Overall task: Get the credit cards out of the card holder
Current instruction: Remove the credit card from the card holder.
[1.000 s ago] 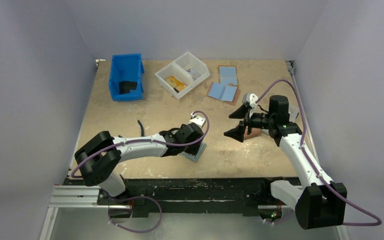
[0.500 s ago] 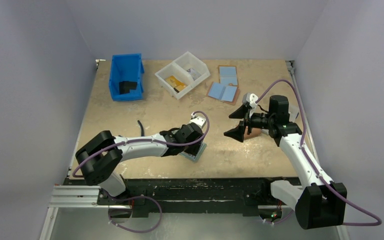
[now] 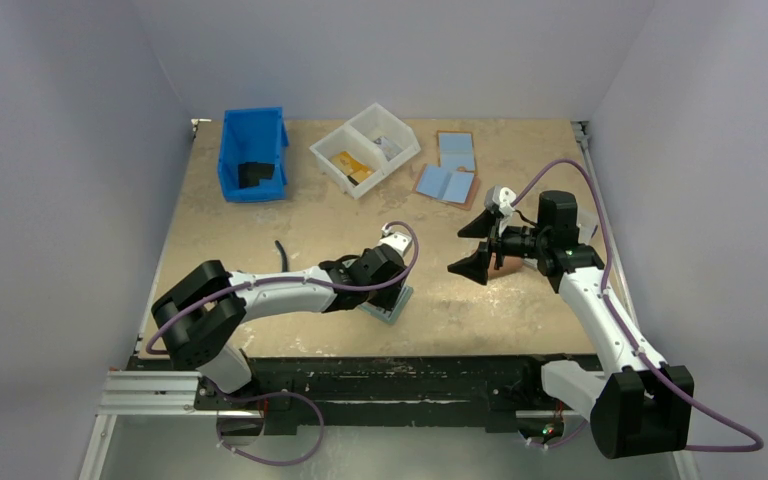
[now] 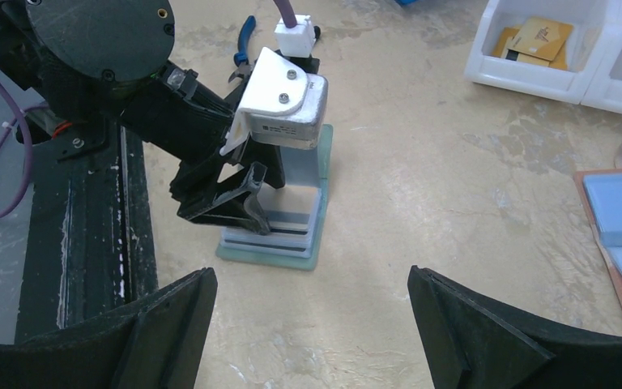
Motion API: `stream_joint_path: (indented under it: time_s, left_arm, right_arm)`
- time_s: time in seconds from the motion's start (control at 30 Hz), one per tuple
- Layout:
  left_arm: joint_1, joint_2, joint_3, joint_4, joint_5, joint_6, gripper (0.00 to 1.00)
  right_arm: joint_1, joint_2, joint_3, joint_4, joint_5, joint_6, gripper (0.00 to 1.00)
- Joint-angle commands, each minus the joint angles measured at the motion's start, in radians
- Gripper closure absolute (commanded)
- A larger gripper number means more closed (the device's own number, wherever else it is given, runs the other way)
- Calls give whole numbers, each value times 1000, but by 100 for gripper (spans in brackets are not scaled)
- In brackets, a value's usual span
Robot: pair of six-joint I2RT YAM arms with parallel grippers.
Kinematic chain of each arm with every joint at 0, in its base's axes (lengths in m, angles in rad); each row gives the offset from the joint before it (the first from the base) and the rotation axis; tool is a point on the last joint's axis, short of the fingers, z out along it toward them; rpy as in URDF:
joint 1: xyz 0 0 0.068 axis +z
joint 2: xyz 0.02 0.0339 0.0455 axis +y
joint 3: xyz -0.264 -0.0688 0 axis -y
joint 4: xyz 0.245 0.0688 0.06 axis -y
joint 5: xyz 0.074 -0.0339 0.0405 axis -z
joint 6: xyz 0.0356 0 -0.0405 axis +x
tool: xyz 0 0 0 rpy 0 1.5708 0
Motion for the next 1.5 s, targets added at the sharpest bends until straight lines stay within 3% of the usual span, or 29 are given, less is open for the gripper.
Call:
stream_joint_path:
  time_s: [0.0, 0.33, 1.17, 1.47]
  left_arm:
    - [16, -1, -21, 11, -3, 15, 46]
    - [34, -47, -46, 22, 17, 9, 53]
    - [134, -175, -118, 45, 86, -7, 54]
    - [155, -202, -125, 40, 93, -11, 62]
  right_arm:
    - [-4, 6, 23, 4, -25, -19, 1]
    - [-3, 10, 28, -6, -28, -25, 1]
    - [-3, 16, 32, -19, -36, -32, 1]
    - [-3, 20, 35, -25, -37, -36, 1]
